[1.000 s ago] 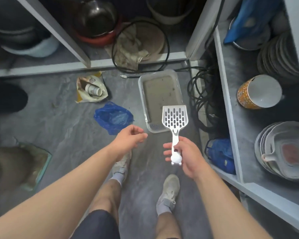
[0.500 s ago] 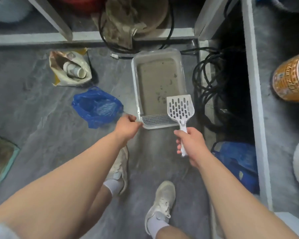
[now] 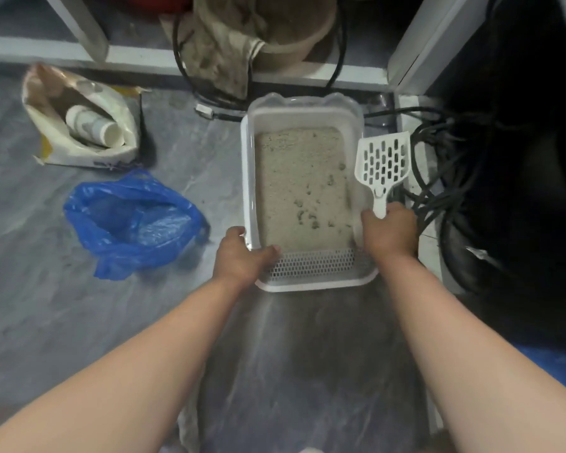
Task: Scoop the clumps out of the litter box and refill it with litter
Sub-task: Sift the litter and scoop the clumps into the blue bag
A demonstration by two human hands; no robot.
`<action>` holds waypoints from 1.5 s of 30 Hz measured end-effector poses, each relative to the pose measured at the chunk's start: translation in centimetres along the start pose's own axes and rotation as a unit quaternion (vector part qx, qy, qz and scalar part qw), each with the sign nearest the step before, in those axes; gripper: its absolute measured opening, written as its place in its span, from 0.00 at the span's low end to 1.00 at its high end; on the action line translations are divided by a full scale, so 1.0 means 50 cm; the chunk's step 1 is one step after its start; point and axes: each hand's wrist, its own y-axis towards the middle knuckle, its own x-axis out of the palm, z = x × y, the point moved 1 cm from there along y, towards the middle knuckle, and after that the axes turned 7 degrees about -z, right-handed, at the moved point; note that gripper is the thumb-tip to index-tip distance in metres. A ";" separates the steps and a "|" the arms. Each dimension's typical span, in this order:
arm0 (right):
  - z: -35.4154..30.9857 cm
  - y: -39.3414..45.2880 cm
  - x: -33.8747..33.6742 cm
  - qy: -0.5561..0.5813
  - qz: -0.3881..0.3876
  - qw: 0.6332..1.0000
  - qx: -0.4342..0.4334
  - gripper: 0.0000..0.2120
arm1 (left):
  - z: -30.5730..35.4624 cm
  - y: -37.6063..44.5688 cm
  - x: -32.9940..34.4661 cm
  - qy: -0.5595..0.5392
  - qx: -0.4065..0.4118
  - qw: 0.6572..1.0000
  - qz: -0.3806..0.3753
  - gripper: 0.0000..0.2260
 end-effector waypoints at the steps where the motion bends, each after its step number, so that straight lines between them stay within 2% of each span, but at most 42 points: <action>1: 0.002 0.011 0.011 0.000 -0.017 1.000 -0.004 0.15 | -0.009 0.013 0.006 0.014 0.007 1.000 0.023 0.35; 4: 0.010 0.022 0.045 -0.024 -0.046 0.998 -0.029 0.14 | -0.023 0.039 0.012 0.029 0.028 0.998 0.053 0.24; 9: 0.000 0.012 0.054 -0.113 -0.040 0.992 -0.030 0.17 | -0.026 0.042 0.000 0.078 0.053 0.994 0.050 0.18; 15: 0.015 -0.028 0.048 -0.134 -0.105 0.983 -0.070 0.18 | -0.026 0.032 -0.052 0.124 0.026 0.990 0.061 0.18; 24: 0.006 -0.016 0.030 -0.141 -0.129 0.979 -0.071 0.16 | -0.040 0.030 -0.031 0.118 0.029 0.991 0.056 0.15; 26: 0.005 -0.016 0.020 -0.159 -0.134 0.976 -0.067 0.16 | -0.033 0.027 -0.029 0.118 0.013 0.991 0.054 0.17; 28: -0.004 -0.016 0.003 -0.198 -0.125 0.970 -0.068 0.16 | -0.014 0.021 -0.035 0.130 -0.003 0.991 0.041 0.24; 31: -0.032 -0.018 -0.035 -0.208 -0.083 0.970 -0.093 0.15 | 0.058 0.009 -0.069 0.202 0.029 0.978 0.052 0.35; 33: -0.056 -0.016 -0.050 -0.135 -0.100 0.981 -0.097 0.15 | 0.135 -0.002 -0.099 0.260 0.088 0.960 0.055 0.35; 35: -0.078 -0.010 -0.057 -0.059 -0.120 0.987 -0.088 0.13 | 0.229 -0.016 -0.125 0.348 0.144 0.926 0.031 0.34; 38: -0.100 -0.010 -0.059 0.031 -0.144 0.987 -0.064 0.11 | 0.365 -0.041 -0.151 0.501 0.200 0.842 0.007 0.31; 41: -0.094 -0.013 -0.045 0.098 -0.189 0.977 -0.021 0.11 | 0.441 -0.055 -0.140 0.579 0.238 0.779 -0.023 0.28; 43: -0.093 -0.013 -0.029 0.085 -0.214 0.973 -0.030 0.10 | 0.433 -0.042 -0.124 0.605 0.264 0.749 -0.053 0.26; 45: -0.095 0.001 -0.018 0.013 -0.206 0.976 -0.071 0.07 | 0.388 -0.008 -0.104 0.617 0.299 0.724 -0.079 0.25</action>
